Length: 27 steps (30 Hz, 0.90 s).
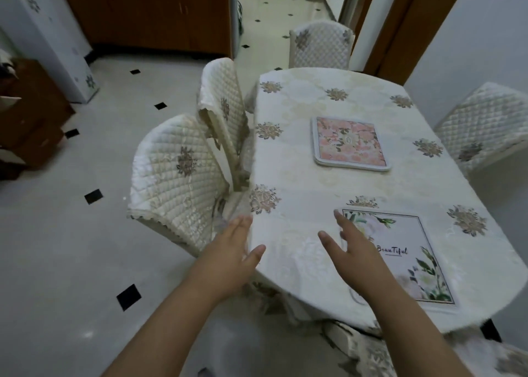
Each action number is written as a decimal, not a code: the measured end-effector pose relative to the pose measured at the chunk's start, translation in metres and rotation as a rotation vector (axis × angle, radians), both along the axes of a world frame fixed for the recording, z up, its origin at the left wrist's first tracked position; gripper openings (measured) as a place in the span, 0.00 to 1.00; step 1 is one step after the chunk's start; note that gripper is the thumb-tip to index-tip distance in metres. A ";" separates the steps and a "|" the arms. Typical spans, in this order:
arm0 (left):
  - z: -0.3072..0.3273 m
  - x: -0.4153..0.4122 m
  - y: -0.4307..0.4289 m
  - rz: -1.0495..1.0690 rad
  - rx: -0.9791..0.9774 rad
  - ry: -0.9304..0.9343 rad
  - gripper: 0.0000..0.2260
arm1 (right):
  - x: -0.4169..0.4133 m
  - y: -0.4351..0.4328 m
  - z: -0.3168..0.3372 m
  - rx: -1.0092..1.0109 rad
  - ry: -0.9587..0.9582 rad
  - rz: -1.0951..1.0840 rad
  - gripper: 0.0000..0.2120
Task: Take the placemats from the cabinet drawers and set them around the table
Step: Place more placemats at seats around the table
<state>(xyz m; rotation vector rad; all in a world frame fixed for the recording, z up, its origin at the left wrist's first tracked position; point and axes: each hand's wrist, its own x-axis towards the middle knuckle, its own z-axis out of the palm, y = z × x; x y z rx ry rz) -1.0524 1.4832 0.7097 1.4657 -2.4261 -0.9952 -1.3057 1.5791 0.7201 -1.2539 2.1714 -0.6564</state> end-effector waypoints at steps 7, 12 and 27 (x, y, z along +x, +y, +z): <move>0.025 0.062 -0.056 -0.029 -0.069 0.064 0.31 | 0.061 -0.052 0.027 -0.051 -0.006 -0.024 0.35; 0.032 0.064 -0.096 -0.081 -0.099 0.062 0.30 | 0.065 -0.088 0.031 -0.108 -0.028 -0.117 0.33; -0.004 -0.126 -0.237 -0.415 -0.133 -0.030 0.31 | -0.056 -0.153 -0.028 -0.116 -0.106 -0.481 0.28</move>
